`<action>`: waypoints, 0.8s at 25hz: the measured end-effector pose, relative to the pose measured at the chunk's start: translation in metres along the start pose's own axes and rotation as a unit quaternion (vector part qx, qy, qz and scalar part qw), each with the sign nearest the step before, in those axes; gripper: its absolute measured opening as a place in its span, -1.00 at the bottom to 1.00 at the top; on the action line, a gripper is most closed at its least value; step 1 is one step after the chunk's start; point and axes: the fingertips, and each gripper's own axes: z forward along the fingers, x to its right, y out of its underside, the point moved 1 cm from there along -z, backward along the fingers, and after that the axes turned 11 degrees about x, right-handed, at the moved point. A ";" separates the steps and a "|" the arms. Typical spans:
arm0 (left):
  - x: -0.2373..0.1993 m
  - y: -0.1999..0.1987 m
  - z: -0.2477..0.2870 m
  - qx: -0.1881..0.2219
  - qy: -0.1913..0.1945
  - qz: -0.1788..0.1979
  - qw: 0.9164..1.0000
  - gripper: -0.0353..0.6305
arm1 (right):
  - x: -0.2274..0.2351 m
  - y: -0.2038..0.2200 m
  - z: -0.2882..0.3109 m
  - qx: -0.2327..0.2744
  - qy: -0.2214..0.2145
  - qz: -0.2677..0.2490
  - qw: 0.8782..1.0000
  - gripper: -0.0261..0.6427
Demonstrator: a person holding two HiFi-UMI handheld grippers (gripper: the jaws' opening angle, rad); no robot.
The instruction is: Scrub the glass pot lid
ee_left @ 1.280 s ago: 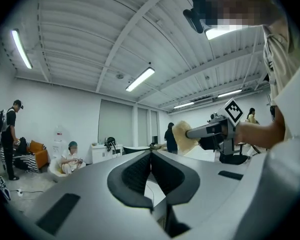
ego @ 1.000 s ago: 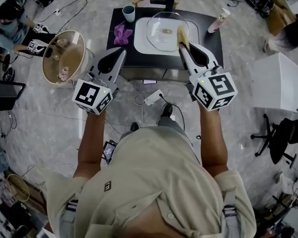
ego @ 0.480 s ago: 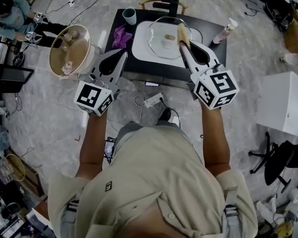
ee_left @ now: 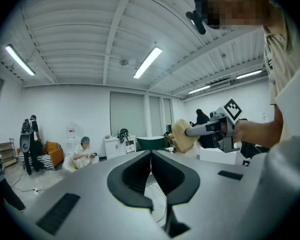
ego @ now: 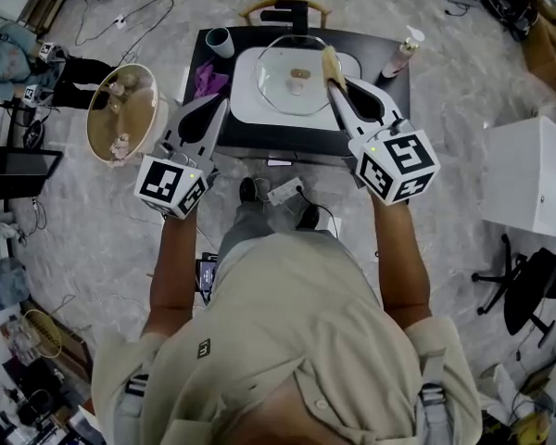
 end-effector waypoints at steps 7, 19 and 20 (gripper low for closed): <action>-0.018 0.017 0.032 -0.004 0.041 -0.014 0.999 -0.85 | 0.020 0.011 0.001 -0.007 0.053 -0.011 0.999 -0.79; -0.089 0.083 0.064 -0.037 0.079 -0.066 0.994 -0.85 | 0.066 0.078 0.080 -0.072 0.139 -0.013 0.988 -0.79; -0.094 0.096 0.066 -0.043 0.081 -0.067 0.994 -0.85 | 0.071 0.088 0.086 -0.078 0.145 -0.014 0.986 -0.79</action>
